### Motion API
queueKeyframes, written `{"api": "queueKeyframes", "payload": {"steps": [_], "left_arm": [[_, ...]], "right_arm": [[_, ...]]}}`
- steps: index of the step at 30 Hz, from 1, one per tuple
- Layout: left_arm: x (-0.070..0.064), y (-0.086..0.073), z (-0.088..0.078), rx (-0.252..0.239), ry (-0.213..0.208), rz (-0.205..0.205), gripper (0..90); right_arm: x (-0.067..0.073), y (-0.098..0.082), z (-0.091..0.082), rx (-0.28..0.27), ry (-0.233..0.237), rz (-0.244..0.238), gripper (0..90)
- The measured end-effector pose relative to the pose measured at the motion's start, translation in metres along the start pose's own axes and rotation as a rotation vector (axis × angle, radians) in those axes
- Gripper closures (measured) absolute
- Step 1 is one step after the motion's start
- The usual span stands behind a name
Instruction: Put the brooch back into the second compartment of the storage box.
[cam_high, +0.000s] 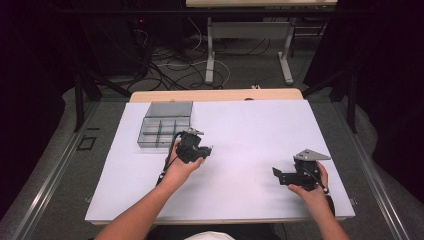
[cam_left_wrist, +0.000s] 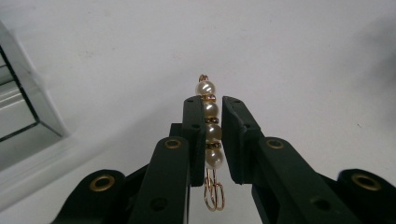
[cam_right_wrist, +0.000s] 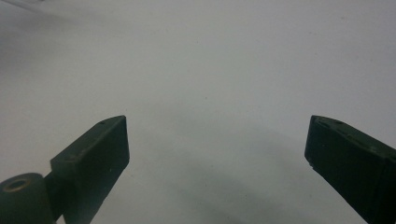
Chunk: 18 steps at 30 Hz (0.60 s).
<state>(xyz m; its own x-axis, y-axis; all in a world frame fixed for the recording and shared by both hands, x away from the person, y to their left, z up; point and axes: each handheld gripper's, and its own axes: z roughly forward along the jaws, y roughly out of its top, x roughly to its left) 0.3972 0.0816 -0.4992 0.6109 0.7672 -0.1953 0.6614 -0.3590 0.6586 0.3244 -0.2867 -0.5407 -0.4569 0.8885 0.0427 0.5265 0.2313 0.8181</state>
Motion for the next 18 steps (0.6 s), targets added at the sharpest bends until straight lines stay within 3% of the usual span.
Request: {"api": "queueKeyframes", "payload": {"steps": [18], "left_arm": [[0.029,0.008,-0.021,-0.061,0.050,-0.010,80.1]], "right_arm": [[-0.002,-0.004,-0.008,-0.016,-0.012,0.014,6.2]]}}
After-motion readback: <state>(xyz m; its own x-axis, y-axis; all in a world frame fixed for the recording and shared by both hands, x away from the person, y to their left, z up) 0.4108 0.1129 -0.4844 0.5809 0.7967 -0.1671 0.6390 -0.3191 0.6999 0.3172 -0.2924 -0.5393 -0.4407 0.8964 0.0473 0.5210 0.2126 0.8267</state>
